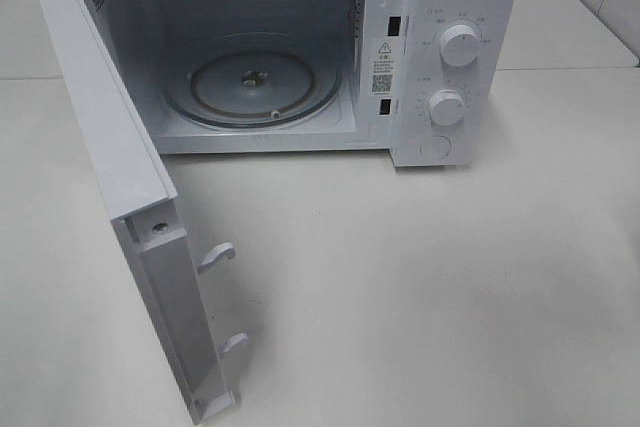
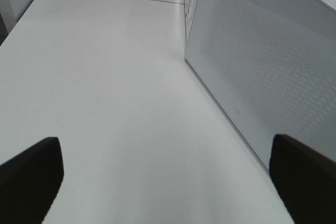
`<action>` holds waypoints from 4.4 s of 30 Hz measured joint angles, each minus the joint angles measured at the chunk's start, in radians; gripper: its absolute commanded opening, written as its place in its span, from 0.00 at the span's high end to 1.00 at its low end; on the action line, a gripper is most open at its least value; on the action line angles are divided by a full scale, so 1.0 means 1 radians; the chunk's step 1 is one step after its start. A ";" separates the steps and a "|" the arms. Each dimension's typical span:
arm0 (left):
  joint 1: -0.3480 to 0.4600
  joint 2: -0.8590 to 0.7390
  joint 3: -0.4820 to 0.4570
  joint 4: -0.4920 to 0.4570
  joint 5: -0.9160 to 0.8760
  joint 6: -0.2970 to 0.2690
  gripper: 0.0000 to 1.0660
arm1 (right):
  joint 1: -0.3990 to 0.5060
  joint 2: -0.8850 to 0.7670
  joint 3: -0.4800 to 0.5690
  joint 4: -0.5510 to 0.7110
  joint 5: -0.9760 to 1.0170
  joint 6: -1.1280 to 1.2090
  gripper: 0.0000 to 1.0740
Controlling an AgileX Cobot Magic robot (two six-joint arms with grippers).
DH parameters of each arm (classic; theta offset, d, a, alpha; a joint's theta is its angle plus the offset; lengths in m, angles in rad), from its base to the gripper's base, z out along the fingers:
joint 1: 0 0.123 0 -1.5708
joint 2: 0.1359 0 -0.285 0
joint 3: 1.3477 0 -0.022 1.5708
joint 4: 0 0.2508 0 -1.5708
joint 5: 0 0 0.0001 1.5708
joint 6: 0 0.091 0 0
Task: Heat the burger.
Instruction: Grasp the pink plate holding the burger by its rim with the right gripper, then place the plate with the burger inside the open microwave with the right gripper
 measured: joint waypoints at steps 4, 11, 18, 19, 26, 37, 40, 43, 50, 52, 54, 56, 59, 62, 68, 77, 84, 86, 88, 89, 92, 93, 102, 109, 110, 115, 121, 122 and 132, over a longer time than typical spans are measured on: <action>0.000 0.000 0.000 0.000 0.000 0.000 0.04 | 0.000 -0.001 0.040 -0.002 -0.079 -0.008 0.22; 0.000 0.000 0.000 0.000 0.000 0.000 0.04 | 0.000 0.034 0.052 -0.029 -0.136 0.000 0.22; 0.000 0.000 0.000 0.000 0.000 0.000 0.04 | 0.000 0.110 0.052 -0.041 -0.196 0.003 0.23; 0.000 0.000 0.000 0.000 0.000 0.000 0.04 | 0.000 0.133 0.052 -0.046 -0.222 0.003 0.23; 0.000 0.000 0.000 0.000 0.000 0.000 0.04 | 0.000 0.193 0.052 -0.051 -0.283 0.003 0.27; 0.000 0.000 0.000 0.000 0.000 0.000 0.04 | 0.000 0.232 0.053 -0.084 -0.303 0.012 0.67; 0.000 0.000 0.000 0.000 0.000 0.000 0.04 | 0.000 0.232 0.053 -0.086 -0.310 0.024 0.82; 0.000 0.000 0.000 0.000 0.000 0.000 0.04 | 0.000 0.232 0.053 -0.088 -0.319 0.030 0.93; 0.000 0.000 0.000 0.000 0.000 0.000 0.04 | 0.000 0.232 0.053 -0.083 -0.322 0.056 1.00; 0.000 0.000 0.000 0.000 0.000 0.000 0.04 | 0.000 0.232 0.053 -0.078 -0.329 0.087 1.00; 0.000 0.000 0.000 0.000 0.000 0.000 0.04 | 0.000 0.232 0.053 -0.075 -0.335 0.141 1.00; 0.000 0.000 0.000 0.000 0.000 0.000 0.04 | 0.000 0.232 0.052 -0.073 -0.337 0.179 1.00; 0.000 0.000 0.000 0.000 0.000 0.000 0.04 | 0.000 0.231 0.051 -0.073 -0.337 0.231 1.00; 0.000 0.000 0.000 0.000 0.000 0.000 0.04 | 0.000 0.231 0.051 -0.073 -0.332 0.264 1.00; 0.000 0.000 0.000 0.000 0.000 0.000 0.04 | 0.000 0.231 0.051 -0.071 -0.327 0.303 1.00; 0.000 0.000 0.000 0.000 0.000 0.000 0.04 | 0.002 0.215 0.045 -0.060 -0.265 0.354 1.00; 0.000 0.000 0.000 0.000 0.000 0.000 0.04 | 0.074 0.186 -0.009 -0.061 -0.138 0.372 1.00; 0.000 0.000 0.000 0.000 0.000 0.000 0.04 | 0.102 0.186 -0.015 -0.064 -0.110 0.374 1.00; 0.000 0.000 0.000 0.000 0.000 0.000 0.04 | 0.113 0.186 -0.018 -0.070 -0.104 0.378 1.00; 0.000 0.000 0.000 0.000 0.000 0.000 0.04 | 0.136 0.186 -0.022 -0.082 -0.091 0.389 1.00; 0.000 0.000 0.000 0.000 0.000 0.000 0.04 | 0.173 0.186 -0.027 -0.115 -0.079 0.421 1.00; 0.000 0.000 0.000 0.000 0.000 0.000 0.04 | 0.173 0.186 -0.027 -0.115 -0.079 0.421 1.00; 0.000 0.000 0.000 0.000 0.000 0.000 0.04 | 0.298 0.186 -0.027 -0.207 -0.027 0.521 1.00; 0.000 0.000 0.000 0.000 0.000 0.000 0.04 | 0.348 0.147 -0.027 -0.235 -0.011 0.564 1.00; 0.000 0.000 0.000 0.000 0.000 0.000 0.04 | 0.350 0.130 -0.027 -0.235 -0.011 0.568 1.00; 0.000 0.000 0.000 0.000 0.000 0.000 0.04 | 0.358 0.048 -0.027 -0.237 -0.002 0.573 1.00; 0.000 0.000 0.000 0.000 0.000 0.000 0.04 | 0.359 -0.031 -0.027 -0.255 0.044 0.578 1.00; 0.000 0.000 0.000 0.000 0.000 0.000 0.04 | 0.359 -0.042 -0.027 -0.255 0.049 0.578 1.00; 0.000 0.000 0.000 0.000 0.000 0.000 0.04 | 0.359 -0.151 -0.027 -0.255 0.102 0.578 1.00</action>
